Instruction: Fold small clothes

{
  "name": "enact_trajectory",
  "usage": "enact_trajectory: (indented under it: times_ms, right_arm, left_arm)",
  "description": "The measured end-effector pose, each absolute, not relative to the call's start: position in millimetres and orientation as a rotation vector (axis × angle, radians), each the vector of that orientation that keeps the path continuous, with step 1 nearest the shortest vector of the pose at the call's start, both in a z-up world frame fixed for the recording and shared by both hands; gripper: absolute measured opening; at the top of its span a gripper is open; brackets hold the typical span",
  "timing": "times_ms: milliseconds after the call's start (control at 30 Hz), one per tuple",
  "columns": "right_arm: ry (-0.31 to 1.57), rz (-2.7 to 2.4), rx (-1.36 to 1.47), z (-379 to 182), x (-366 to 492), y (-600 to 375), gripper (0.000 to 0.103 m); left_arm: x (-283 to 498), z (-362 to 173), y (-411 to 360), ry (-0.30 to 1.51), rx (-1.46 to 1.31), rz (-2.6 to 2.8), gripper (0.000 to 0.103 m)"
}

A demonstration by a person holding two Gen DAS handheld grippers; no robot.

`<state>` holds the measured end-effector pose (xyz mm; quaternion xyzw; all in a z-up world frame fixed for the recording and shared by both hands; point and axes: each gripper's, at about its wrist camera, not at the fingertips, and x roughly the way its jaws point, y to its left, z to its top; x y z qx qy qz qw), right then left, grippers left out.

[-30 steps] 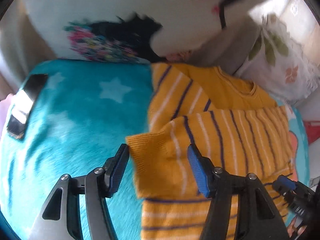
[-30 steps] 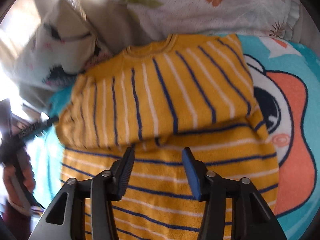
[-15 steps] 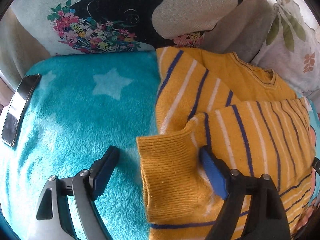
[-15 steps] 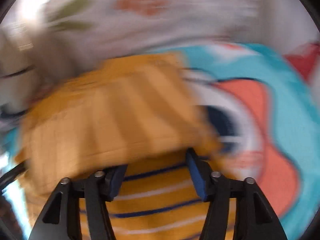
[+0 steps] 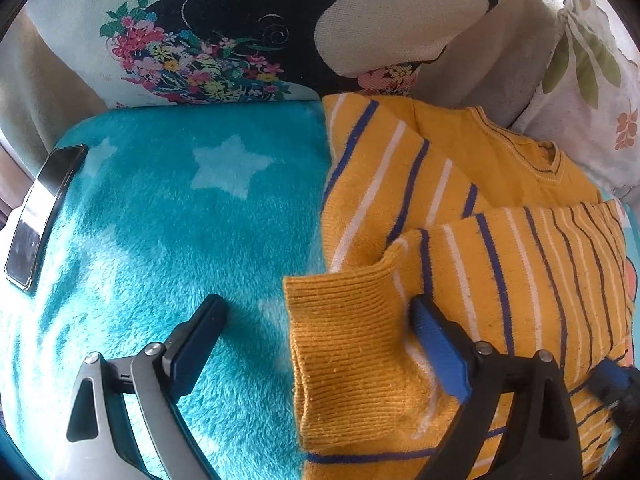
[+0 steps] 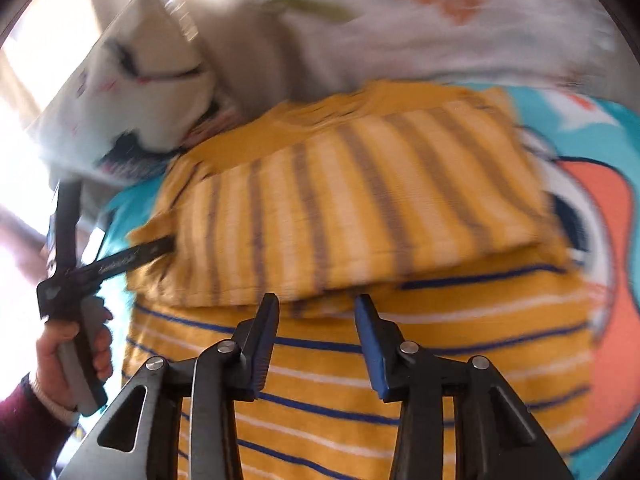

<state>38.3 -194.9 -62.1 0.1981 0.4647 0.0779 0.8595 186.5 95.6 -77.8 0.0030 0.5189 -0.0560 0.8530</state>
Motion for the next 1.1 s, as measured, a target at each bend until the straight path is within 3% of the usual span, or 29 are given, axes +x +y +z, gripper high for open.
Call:
enact_trajectory:
  times_ms: [67, 267, 367, 400, 500, 800, 1100]
  right_arm:
    - [1.011, 0.191, 0.32, -73.4, 48.2, -175.7, 0.043]
    - [0.893, 0.055, 0.048, -57.6, 52.3, -166.1, 0.039]
    - [0.906, -0.25, 0.134, -66.7, 52.8, -217.1, 0.042]
    - [0.914, -0.292, 0.172, -71.7, 50.5, -228.9, 0.052]
    - [0.939, -0.325, 0.292, -77.9, 35.2, -253.2, 0.052]
    - [0.925, -0.194, 0.136, -81.8, 49.0, -203.5, 0.052]
    - [0.936, -0.401, 0.38, -86.2, 60.2, -260.4, 0.056]
  left_arm:
    - [190.0, -78.0, 93.3, 1.092, 0.014, -0.114, 0.094]
    - [188.8, -77.0, 82.6, 1.088, 0.019, -0.105, 0.095]
    - [187.2, -77.7, 80.5, 1.086, 0.021, -0.095, 0.097]
    - [187.5, -78.3, 80.4, 1.086, 0.022, -0.094, 0.097]
    - [188.6, -81.2, 79.7, 1.084, 0.02, -0.091, 0.099]
    - [194.7, -85.5, 79.1, 1.082, 0.027, -0.079, 0.101]
    - [193.8, -87.4, 75.5, 1.076, 0.032, -0.082, 0.102]
